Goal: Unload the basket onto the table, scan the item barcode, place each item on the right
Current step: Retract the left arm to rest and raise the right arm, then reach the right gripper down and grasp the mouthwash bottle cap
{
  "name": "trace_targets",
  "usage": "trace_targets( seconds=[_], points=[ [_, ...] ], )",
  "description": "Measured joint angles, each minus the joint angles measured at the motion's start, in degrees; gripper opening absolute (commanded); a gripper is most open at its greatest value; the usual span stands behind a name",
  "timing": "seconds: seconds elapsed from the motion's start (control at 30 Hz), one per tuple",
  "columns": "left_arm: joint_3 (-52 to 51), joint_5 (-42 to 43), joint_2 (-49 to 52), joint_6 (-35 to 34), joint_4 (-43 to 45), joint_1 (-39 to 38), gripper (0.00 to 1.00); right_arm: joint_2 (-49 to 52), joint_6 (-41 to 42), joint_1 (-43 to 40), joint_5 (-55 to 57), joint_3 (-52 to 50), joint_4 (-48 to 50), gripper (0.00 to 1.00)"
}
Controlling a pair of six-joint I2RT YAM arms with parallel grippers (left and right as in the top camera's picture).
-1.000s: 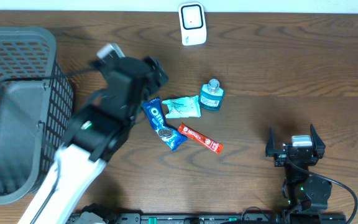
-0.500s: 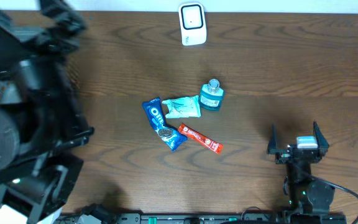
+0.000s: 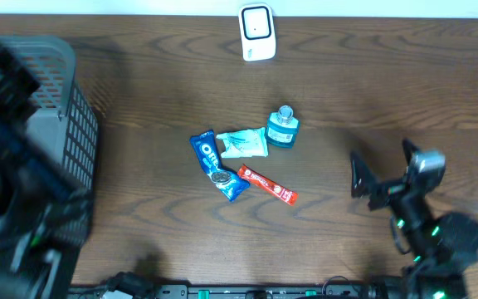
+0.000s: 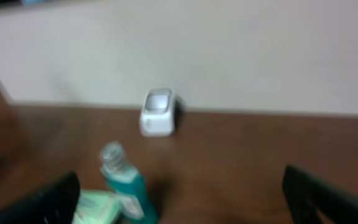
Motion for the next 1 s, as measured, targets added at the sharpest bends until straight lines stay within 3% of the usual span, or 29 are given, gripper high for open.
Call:
trace_targets(
  seconds=[0.13, 0.27, 0.4, 0.73, 1.0],
  points=[
    [-2.8, 2.6, -6.9, -7.3, -7.4, 6.3, 0.98, 16.9, -1.6, 0.0, -5.0, 20.6, -17.2, 0.99],
    [-5.0, 8.2, -13.8, -15.8, -13.3, 13.7, 0.98, 33.4, -4.5, 0.0, -7.0, 42.4, -42.6, 0.99],
    [-8.0, 14.3, -19.3, -21.0, -15.4, 21.2, 0.98, 43.7, -6.0, 0.0, -8.3, 57.9, -54.6, 0.99],
    [-10.0, 23.7, -32.6, -27.1, -18.8, 36.3, 0.98, 49.4, -7.7, 0.8, -12.3, 62.8, -53.5, 0.99],
    [-10.1, 29.9, -35.7, -29.9, -22.6, 37.5, 0.98, 51.1, -8.0, 5.7, -6.8, 62.8, -53.4, 0.99]
  ],
)
